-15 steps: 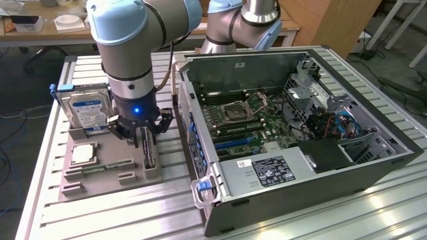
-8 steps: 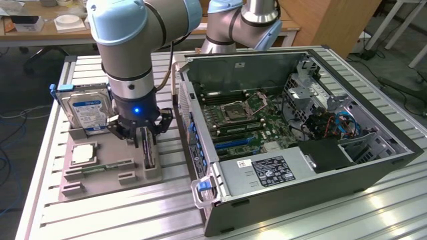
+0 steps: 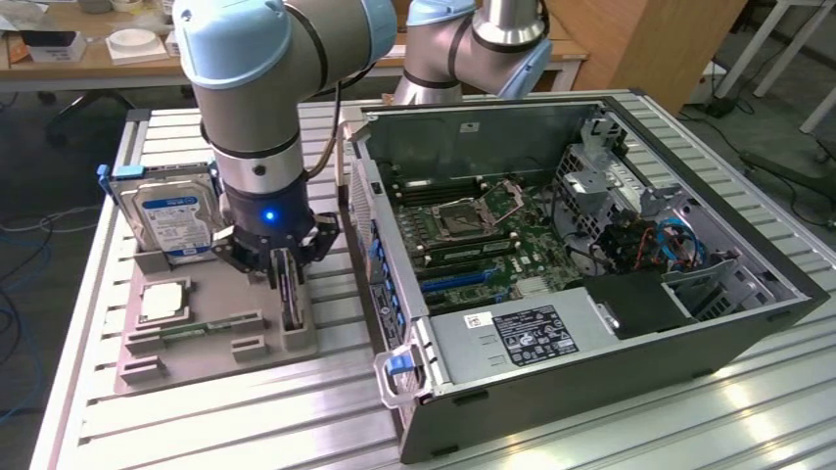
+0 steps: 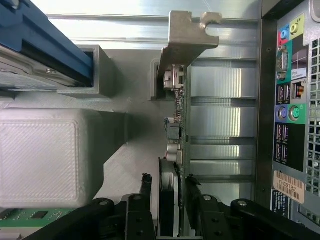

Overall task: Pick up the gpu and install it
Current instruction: 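Pick up the gpu and move the gpu toward the slot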

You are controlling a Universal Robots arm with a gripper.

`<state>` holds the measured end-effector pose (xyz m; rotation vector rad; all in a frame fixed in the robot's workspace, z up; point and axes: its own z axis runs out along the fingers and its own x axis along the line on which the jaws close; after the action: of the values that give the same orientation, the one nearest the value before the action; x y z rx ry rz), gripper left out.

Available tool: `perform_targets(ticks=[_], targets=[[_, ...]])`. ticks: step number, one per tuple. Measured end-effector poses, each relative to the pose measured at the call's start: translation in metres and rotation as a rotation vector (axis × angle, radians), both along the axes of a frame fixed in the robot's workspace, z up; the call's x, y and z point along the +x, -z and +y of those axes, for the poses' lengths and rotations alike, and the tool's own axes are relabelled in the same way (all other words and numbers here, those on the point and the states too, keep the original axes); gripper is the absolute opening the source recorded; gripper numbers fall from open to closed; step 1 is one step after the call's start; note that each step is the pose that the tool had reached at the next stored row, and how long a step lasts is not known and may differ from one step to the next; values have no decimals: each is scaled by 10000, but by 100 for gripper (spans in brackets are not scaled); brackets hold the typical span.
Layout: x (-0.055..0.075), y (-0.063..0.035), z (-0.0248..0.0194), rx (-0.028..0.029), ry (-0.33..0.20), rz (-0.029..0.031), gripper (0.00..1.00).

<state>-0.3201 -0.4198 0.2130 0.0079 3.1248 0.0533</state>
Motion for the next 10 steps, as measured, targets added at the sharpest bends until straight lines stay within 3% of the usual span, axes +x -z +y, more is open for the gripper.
perform_targets(ticks=[5,6,10], targets=[[0,0,0,0,0,0,38],[0,0,0,-1,0,0,31],[0,0,0,-1,0,0,31]])
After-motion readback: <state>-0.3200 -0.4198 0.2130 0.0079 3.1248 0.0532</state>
